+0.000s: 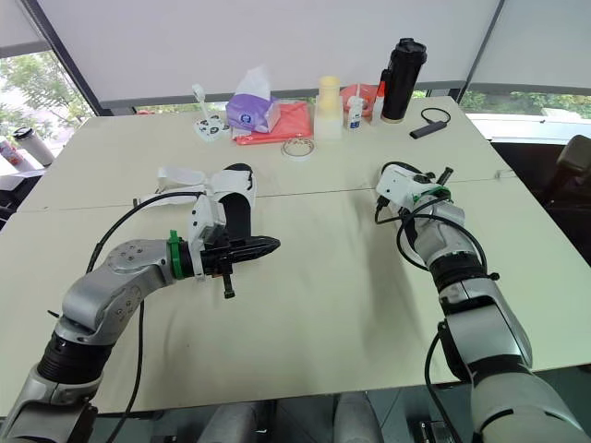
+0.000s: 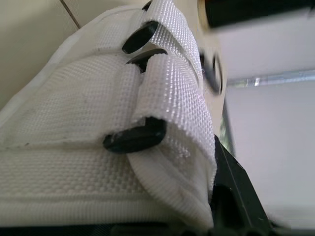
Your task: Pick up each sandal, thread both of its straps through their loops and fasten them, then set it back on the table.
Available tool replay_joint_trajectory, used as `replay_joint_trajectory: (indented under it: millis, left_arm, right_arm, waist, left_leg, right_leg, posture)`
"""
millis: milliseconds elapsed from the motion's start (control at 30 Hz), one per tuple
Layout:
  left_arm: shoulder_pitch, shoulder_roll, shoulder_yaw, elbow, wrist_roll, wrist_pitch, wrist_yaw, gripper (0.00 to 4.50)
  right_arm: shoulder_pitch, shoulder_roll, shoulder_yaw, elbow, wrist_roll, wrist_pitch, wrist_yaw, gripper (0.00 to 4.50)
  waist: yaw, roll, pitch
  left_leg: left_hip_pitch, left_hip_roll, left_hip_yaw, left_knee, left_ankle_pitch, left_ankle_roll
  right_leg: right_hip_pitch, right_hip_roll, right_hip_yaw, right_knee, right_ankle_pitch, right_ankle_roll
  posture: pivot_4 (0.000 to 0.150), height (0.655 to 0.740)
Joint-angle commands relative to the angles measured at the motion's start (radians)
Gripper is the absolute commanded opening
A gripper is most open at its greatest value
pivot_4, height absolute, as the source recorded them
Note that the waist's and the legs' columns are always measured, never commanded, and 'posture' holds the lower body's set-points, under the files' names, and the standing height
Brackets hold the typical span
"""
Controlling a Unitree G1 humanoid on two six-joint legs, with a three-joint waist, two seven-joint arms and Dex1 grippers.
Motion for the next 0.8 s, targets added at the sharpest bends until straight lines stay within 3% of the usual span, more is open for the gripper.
replay_joint_trajectory:
  millis: [33,133,433,600,700,800]
  left_arm:
    - [0.003,-0.005,0.008,-0.045,-0.002,-0.014,0.013,0.00]
    - [0.005,-0.004,0.008,-0.049,-0.002,-0.012,0.017,0.00]
    - [0.007,0.003,0.006,-0.051,-0.002,-0.009,0.019,0.00]
    - [0.004,0.002,0.004,-0.048,0.000,-0.009,0.019,0.00]
    - [-0.006,-0.004,0.011,-0.040,0.010,-0.018,0.034,0.00]
    - [-0.009,-0.004,0.013,-0.036,0.015,-0.024,0.039,0.00]
  right_arm:
    - [-0.076,0.007,-0.023,0.030,0.035,0.006,-0.060,0.02]
    - [-0.086,0.015,-0.006,0.058,0.054,0.009,-0.052,0.02]
    - [-0.060,-0.001,0.047,0.014,0.048,0.049,0.008,4.46]
    - [0.025,-0.065,0.062,-0.220,0.042,0.116,0.148,4.46]
    - [0.261,-0.203,-0.033,-0.754,0.145,0.331,0.496,4.46]
    - [0.386,-0.286,-0.078,-1.008,0.188,0.445,0.633,4.46]
  waist:
    - [-0.006,0.000,0.000]
    - [-0.012,0.000,0.000]
    - [-0.017,0.000,0.000]
    - [-0.015,0.000,0.000]
    - [0.002,0.000,0.000]
    - [0.012,0.000,0.000]
  left_leg:
    - [0.000,0.000,0.000,0.000,0.000,0.000]
    - [0.000,0.000,0.000,0.000,0.000,0.000]
    - [0.001,0.000,0.000,0.000,0.000,0.000]
    - [0.001,0.000,-0.001,0.000,0.000,0.000]
    - [0.000,0.000,-0.002,0.000,0.000,0.000]
    - [-0.001,0.000,-0.002,0.001,-0.001,0.001]
  right_leg:
    - [0.000,0.000,0.000,0.000,0.000,0.000]
    - [0.000,0.000,0.000,0.000,0.000,0.000]
    - [0.000,0.001,0.000,0.000,0.000,0.001]
    - [0.001,0.001,0.000,0.000,0.000,0.001]
    - [0.001,0.001,-0.001,0.000,0.000,0.001]
    - [0.001,0.001,-0.001,0.000,-0.001,0.002]
  posture:
    - [0.150,0.7296]
    - [0.150,0.7296]
    - [0.150,0.7296]
    - [0.150,0.7296]
    - [0.150,0.7296]
    - [0.150,0.7296]
